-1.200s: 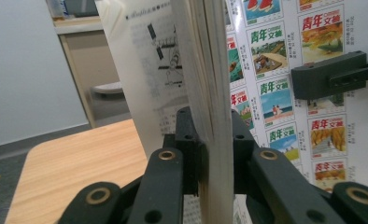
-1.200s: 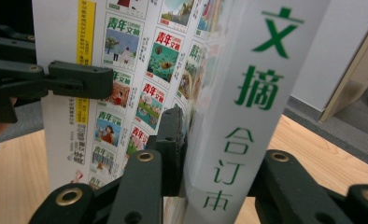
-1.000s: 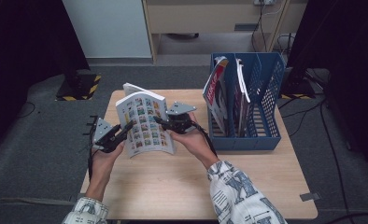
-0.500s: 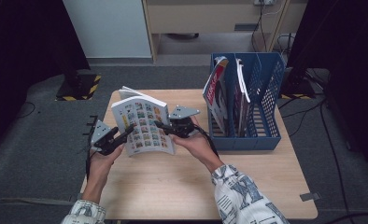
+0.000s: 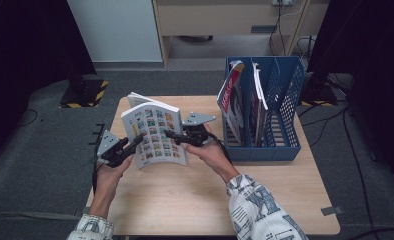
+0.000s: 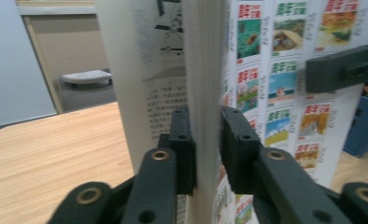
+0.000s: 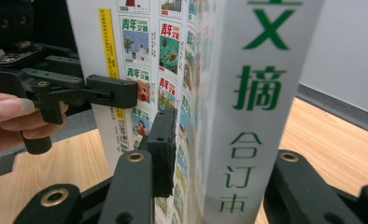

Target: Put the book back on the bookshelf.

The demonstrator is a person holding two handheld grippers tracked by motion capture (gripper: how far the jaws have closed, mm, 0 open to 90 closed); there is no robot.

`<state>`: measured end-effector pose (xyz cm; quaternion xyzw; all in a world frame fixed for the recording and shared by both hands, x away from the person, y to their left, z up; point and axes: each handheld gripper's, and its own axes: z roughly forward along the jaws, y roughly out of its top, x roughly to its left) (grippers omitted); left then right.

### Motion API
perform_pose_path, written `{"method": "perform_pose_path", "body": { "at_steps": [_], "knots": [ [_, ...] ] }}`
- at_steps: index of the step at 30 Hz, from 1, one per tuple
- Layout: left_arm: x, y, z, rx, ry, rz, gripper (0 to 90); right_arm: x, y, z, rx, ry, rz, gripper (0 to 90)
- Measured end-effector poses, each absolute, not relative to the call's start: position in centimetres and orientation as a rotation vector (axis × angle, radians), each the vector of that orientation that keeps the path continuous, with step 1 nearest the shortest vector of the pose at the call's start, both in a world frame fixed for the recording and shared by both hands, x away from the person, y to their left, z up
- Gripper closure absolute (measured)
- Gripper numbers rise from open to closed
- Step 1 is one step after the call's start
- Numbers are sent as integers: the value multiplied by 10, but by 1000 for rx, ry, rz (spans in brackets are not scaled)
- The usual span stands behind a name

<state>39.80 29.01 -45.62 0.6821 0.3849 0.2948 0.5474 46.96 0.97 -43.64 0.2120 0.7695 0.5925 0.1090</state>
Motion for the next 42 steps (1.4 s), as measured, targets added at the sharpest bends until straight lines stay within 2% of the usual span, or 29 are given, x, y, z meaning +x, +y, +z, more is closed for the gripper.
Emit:
{"method": "perform_pose_path", "body": {
  "at_steps": [6, 12, 15, 22, 32, 39, 42],
  "knots": [
    [397, 292, -457, 1612, 903, 685, 774, 472, 11, -438, 590, 2331, 1773, 681],
    [397, 291, -457, 1610, 895, 682, 780, 473, 19, -443, 593, 2307, 1741, 625],
    [396, 292, -458, 1604, 892, 675, 779, 473, 19, -443, 610, 2291, 1734, 674],
    [396, 292, -460, 1589, 892, 656, 776, 475, 21, -444, 617, 2286, 1729, 706],
    [396, 292, -461, 1589, 892, 653, 775, 477, 24, -444, 622, 2281, 1718, 699],
    [396, 294, -462, 1577, 907, 658, 745, 472, 26, -441, 611, 2288, 1694, 738],
    [396, 296, -463, 1569, 919, 661, 702, 469, 26, -441, 604, 2286, 1694, 739]
  ]
}}
